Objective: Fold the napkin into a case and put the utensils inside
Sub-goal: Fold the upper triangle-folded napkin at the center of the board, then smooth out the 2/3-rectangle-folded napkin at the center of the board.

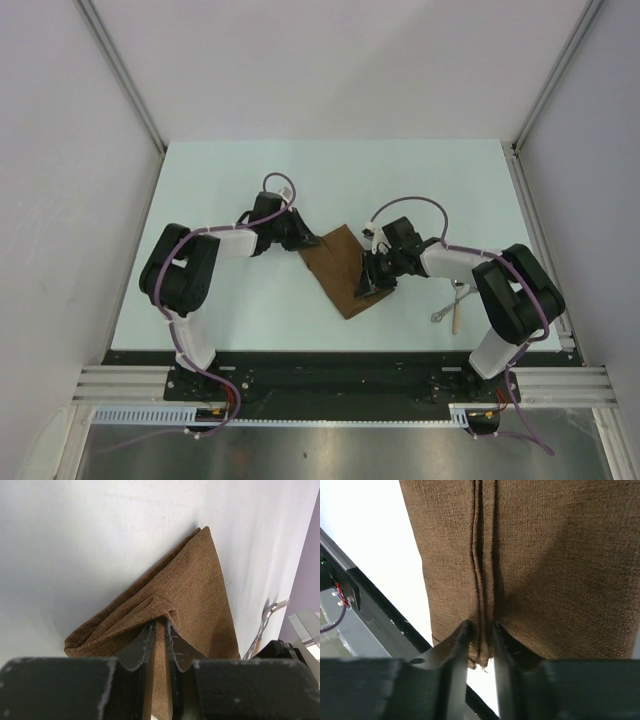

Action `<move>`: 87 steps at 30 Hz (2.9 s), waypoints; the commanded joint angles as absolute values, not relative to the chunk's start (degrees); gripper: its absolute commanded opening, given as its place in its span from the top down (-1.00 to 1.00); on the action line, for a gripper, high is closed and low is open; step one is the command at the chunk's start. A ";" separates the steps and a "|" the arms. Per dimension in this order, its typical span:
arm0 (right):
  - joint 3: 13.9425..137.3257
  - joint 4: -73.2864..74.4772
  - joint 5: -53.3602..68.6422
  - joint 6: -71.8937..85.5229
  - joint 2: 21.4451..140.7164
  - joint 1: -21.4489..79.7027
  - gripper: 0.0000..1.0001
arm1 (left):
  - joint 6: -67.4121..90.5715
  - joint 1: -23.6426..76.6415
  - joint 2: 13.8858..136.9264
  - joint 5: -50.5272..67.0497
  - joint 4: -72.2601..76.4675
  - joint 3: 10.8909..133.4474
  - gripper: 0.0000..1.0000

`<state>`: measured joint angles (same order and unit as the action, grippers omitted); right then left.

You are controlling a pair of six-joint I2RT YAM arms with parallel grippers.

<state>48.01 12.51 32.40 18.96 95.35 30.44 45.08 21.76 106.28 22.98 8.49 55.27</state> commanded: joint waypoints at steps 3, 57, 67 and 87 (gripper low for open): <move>48.25 12.04 31.73 19.60 92.03 30.15 0.74 | 45.44 22.24 105.73 23.99 9.41 57.65 0.68; 67.41 -4.75 44.12 28.57 113.20 34.10 0.84 | 45.09 23.55 112.85 25.31 15.56 58.54 0.65; 68.21 -7.81 45.96 31.81 118.64 33.05 0.91 | 46.05 22.15 111.46 28.20 16.61 59.15 0.63; 66.72 -8.09 47.37 34.98 112.24 32.52 1.00 | 52.12 20.83 105.63 32.52 25.84 46.58 0.54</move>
<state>67.13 -7.86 46.00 34.85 118.87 31.94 50.57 20.75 101.12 30.89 21.34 47.05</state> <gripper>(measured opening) 0.009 0.242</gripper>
